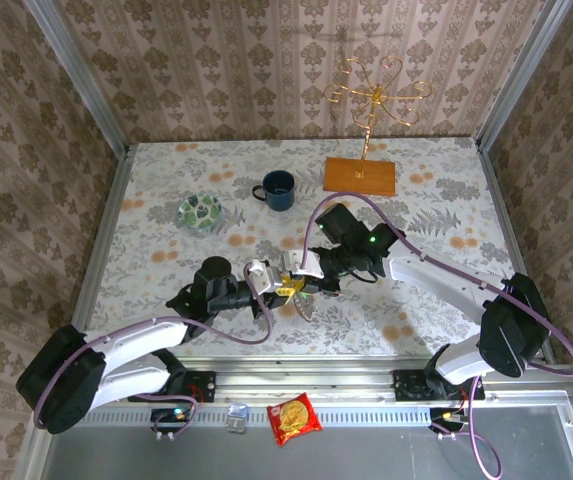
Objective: Put the keys on the keyring
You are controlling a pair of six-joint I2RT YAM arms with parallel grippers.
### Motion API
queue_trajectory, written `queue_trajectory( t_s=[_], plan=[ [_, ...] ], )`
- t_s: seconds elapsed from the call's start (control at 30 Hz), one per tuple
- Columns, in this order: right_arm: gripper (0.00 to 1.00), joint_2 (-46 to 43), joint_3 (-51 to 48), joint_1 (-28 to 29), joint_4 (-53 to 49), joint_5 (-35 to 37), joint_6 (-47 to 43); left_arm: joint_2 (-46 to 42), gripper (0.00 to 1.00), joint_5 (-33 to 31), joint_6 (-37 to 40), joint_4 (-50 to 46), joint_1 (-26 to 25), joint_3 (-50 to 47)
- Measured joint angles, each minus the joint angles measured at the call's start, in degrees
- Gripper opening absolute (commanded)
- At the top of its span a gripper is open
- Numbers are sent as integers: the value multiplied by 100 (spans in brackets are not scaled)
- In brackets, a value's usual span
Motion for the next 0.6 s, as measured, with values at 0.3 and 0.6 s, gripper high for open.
queue_trajectory(
  t_s=[0.3,0.6],
  plan=[
    [17,-15,-35,-22,96,35,83,-2,0,138,20,-22,0,0],
    [21,-717,-800,-372,820,-168,776,-13,0,131,17,96,0,0]
  ],
)
